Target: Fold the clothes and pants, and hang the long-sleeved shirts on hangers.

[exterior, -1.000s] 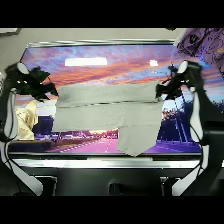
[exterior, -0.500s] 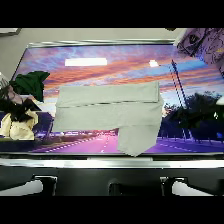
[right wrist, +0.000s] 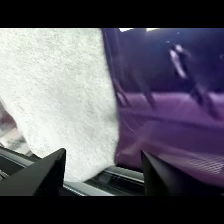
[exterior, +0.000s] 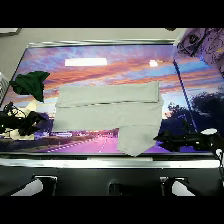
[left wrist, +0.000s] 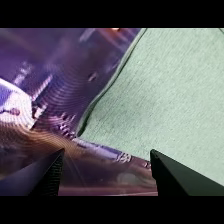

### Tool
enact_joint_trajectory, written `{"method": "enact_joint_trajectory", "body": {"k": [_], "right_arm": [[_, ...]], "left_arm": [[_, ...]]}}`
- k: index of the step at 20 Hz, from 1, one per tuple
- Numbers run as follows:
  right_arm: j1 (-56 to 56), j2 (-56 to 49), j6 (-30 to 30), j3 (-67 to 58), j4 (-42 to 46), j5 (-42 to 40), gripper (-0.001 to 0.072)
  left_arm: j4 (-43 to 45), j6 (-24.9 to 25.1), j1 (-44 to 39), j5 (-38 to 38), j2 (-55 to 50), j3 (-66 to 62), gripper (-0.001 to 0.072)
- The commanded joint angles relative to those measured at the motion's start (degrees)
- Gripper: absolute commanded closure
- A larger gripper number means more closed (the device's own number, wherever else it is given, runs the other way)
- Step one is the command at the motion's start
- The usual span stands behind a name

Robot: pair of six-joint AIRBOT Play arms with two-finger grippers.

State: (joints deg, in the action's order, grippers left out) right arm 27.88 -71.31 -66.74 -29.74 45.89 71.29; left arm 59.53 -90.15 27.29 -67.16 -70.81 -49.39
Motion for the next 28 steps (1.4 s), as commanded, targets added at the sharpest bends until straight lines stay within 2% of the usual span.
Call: {"method": "enact_joint_trajectory", "body": {"k": [1, 2, 3, 4, 5, 6, 12, 16, 25, 26, 27, 28], "right_arm": [[-0.5, 0.3, 1.9, 2.3, -4.3, -2.8, 0.0251], [-1.9, 0.3, 2.0, 2.3, -4.3, -3.4, 0.0255], [-3.8, 0.3, 2.0, 2.3, -4.3, -4.0, 0.0333], [-6.1, 0.3, 2.1, 2.3, -4.3, -4.8, 0.0443], [-7.5, 0.3, 2.3, 2.3, -4.1, -5.5, 0.0583], [-7.9, 0.3, 2.3, 2.2, -4.7, -6.0, 0.0683], [-7.8, 3.1, 0.2, 0.6, -4.8, -6.0, 0.0681], [-7.8, 3.3, -0.8, 0.6, -5.0, -4.3, 0.0681], [-7.8, 7.0, -1.8, 0.6, -4.9, -5.1, 0.0681], [-7.8, 8.0, -2.2, 0.6, -4.8, -5.2, 0.0681], [-7.8, 9.0, -2.7, 0.6, -4.8, -5.2, 0.0681], [-7.8, 9.8, -3.2, 0.6, -4.7, -5.2, 0.0681]], "left_arm": [[-0.4, 0.2, 0.1, 0.4, 0.3, 0.7, 0.0092], [-0.5, 0.2, 0.1, 0.3, 0.3, 0.7, 0.0092], [-0.5, 0.2, 0.1, 0.3, 0.3, 0.7, 0.0092], [-0.5, 0.2, 0.1, -0.1, 0.3, 0.7, 0.0091], [-0.3, 0.2, 0.1, -0.6, 0.3, 0.7, 0.009], [0.4, 0.5, 0.2, -0.8, 0.3, 0.9, 0.009], [-0.5, 8.1, 3.6, -0.9, -3.9, 1.4, 0.009], [-5.4, 13.4, 2.6, -0.8, -8.7, 1.3, 0.0091], [-5.8, 13.9, -2.6, 1.4, -14.6, 1.3, 0.0113], [-5.8, 13.9, -2.8, 1.5, -15.0, 1.2, 0.0147], [-5.9, 13.9, -2.9, 1.4, -15.2, 1.1, 0.0376], [-6.1, 13.9, -2.8, 1.2, -15.2, 1.0, 0.0675]]}}
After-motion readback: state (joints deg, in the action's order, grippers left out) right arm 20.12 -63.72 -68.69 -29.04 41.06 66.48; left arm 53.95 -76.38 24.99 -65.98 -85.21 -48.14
